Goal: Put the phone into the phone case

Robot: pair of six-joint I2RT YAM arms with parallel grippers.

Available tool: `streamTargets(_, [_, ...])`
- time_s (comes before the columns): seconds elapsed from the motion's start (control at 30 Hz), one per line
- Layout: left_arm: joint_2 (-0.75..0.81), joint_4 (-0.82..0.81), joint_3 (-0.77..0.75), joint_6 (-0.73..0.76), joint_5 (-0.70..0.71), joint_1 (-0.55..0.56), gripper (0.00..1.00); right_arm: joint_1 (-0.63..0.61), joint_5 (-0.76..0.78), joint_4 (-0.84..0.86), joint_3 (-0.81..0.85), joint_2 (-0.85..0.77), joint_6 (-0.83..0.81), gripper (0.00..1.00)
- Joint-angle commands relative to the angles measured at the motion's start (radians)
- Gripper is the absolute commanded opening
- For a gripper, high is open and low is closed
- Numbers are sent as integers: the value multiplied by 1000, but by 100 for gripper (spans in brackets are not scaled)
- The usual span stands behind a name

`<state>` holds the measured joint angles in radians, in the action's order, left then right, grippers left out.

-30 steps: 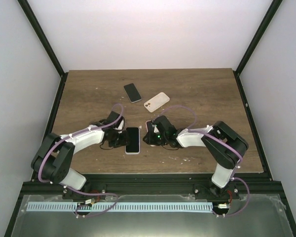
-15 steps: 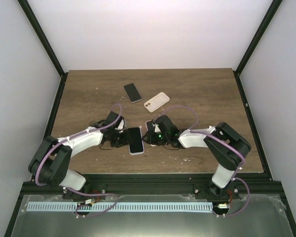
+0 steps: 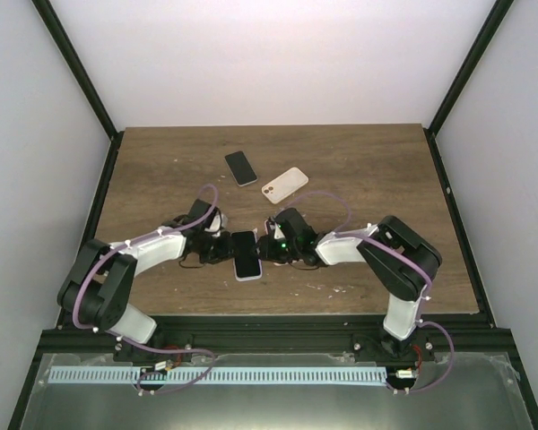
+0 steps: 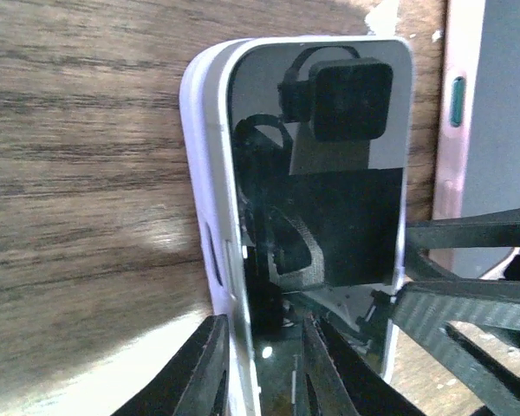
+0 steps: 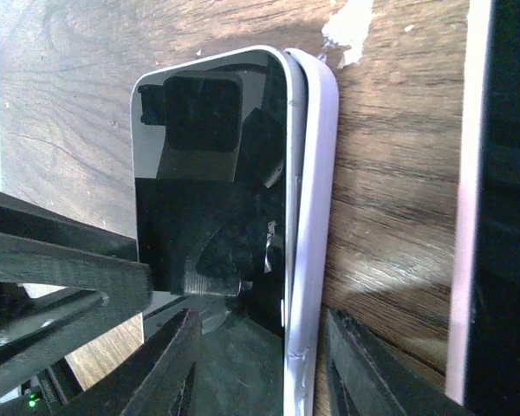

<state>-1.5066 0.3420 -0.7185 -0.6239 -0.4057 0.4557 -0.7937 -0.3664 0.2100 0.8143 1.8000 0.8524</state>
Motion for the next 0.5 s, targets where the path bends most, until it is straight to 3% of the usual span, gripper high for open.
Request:
streamTargets(0.0, [-37,-6,15,27,17,-10,23,-5,-24,25,24,22,25,40])
streamTargets(0.2, [-44,-38,74,24,14,-33,16,-4,-61,83,30,21,49,42])
streamTargets(0.47, [-17,-42,97,22,3,-37,14,-2,-157,205,15,19,109,45])
